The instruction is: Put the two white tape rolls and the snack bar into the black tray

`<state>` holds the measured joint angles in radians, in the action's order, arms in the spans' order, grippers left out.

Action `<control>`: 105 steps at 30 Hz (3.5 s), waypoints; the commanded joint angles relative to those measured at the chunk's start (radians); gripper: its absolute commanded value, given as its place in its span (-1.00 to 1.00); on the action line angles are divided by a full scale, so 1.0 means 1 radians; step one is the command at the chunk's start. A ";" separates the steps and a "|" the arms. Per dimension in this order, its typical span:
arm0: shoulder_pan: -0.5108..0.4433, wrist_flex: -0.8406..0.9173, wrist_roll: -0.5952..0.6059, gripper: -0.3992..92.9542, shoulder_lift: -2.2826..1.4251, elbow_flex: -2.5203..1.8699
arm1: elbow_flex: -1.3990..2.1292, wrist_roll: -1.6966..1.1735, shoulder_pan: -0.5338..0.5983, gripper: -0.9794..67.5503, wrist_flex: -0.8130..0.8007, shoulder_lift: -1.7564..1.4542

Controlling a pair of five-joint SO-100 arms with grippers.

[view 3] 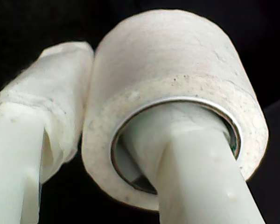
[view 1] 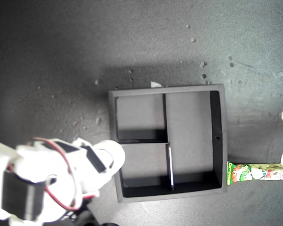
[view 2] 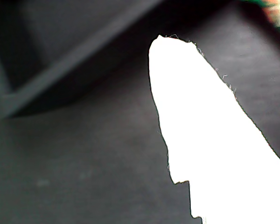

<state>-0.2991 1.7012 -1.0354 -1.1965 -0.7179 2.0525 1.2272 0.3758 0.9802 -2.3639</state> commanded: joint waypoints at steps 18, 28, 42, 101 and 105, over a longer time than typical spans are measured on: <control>-0.084 0.130 -0.049 -0.99 0.583 0.811 | 0.472 0.729 0.373 0.04 -0.538 0.077; -0.100 0.129 -0.078 -0.92 0.689 0.904 | 0.583 0.715 0.380 0.09 -0.716 0.123; -0.094 0.132 -0.084 -0.67 0.653 0.899 | 0.632 0.741 0.394 0.07 -0.770 0.133; -0.334 -0.298 -0.591 -0.69 -0.374 -0.822 | -0.098 0.216 -0.166 -0.99 0.149 0.038; -0.319 -0.304 -0.558 -0.68 -0.307 -0.767 | -0.202 -0.069 -0.144 -0.99 0.130 0.064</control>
<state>-0.6320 1.4082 -1.6183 -1.5202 -1.5463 1.9497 1.3668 0.2301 1.1229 -2.3071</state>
